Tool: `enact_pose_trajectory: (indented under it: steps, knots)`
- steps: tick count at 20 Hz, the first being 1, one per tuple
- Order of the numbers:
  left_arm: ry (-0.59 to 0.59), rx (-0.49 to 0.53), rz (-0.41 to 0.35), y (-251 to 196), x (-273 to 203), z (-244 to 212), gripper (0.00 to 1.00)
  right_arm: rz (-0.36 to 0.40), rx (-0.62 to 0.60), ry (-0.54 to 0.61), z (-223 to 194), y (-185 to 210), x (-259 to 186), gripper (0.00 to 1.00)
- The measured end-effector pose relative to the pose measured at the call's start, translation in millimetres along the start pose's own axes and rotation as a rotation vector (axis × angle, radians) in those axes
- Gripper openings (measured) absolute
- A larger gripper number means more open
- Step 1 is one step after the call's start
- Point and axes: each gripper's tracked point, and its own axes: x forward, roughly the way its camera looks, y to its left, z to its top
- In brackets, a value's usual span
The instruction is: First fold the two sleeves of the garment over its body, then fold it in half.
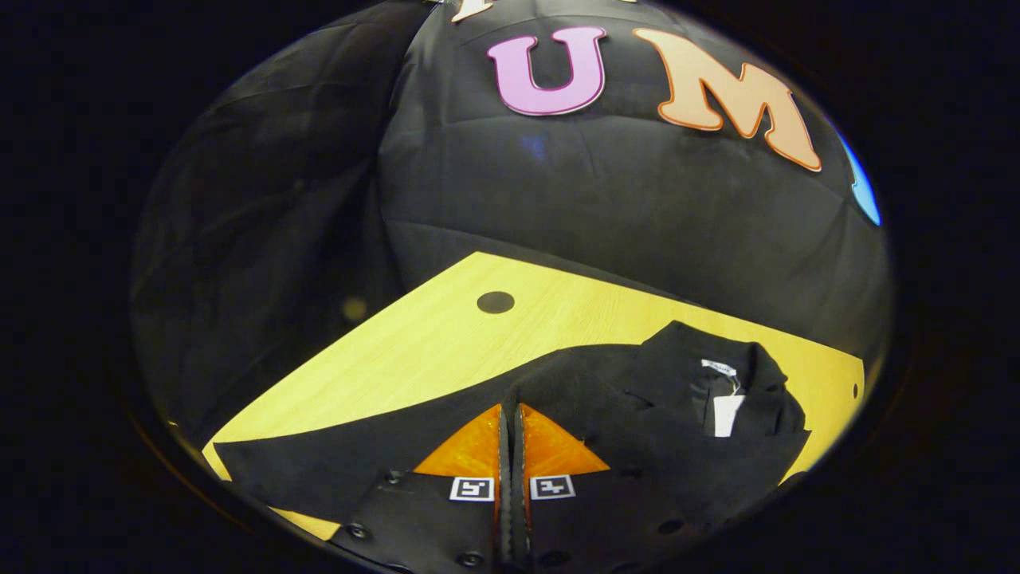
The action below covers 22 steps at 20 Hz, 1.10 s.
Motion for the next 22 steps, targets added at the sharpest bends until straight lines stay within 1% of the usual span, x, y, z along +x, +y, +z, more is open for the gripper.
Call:
enact_pose_trajectory:
  steps: [2, 4, 5, 6, 7, 8, 11, 13, 16, 17, 19, 21, 22]
  knots:
    - [0.023, 0.000, 0.001, 0, 4, -8, 0.96, 0.009, 0.020, 0.019, -5, 1, 6, 0.03]
    - [0.037, -0.004, 0.001, 1, 10, -14, 0.96, 0.018, 0.037, 0.019, -7, -1, 8, 0.08]
    - [0.042, -0.005, 0.004, 2, 12, -18, 0.96, 0.009, 0.043, 0.014, -5, -2, 6, 0.07]
    - [0.050, -0.007, 0.010, 2, 16, -20, 0.96, -0.011, 0.042, 0.001, 0, -5, 3, 0.12]
    - [0.056, -0.011, 0.016, 3, 17, -24, 0.96, -0.017, 0.041, -0.023, 7, -6, -3, 0.12]
    - [0.058, -0.014, 0.018, 2, 18, -26, 0.96, -0.025, 0.034, -0.049, 15, -11, -3, 0.20]
    - [0.076, -0.004, 0.030, 3, 25, -34, 0.96, -0.010, 0.030, -0.102, 29, -14, -19, 0.71]
    - [0.087, 0.003, 0.040, 3, 29, -37, 0.96, 0.003, 0.034, -0.137, 36, -18, -37, 0.71]
    - [0.107, 0.021, 0.053, 6, 30, -43, 0.96, -0.023, 0.011, -0.193, 38, -35, -68, 1.00]
    - [0.113, 0.034, 0.056, 7, 31, -47, 0.96, -0.035, 0.001, -0.207, 38, -42, -81, 0.99]
    - [0.118, 0.062, 0.058, 8, 32, -49, 0.96, -0.061, -0.006, -0.228, 37, -57, -108, 1.00]
    - [0.127, 0.080, 0.052, 8, 34, -54, 0.96, -0.087, 0.012, -0.250, 37, -72, -138, 1.00]
    - [0.133, 0.084, 0.051, 8, 35, -56, 0.96, -0.104, 0.025, -0.270, 39, -80, -153, 0.98]
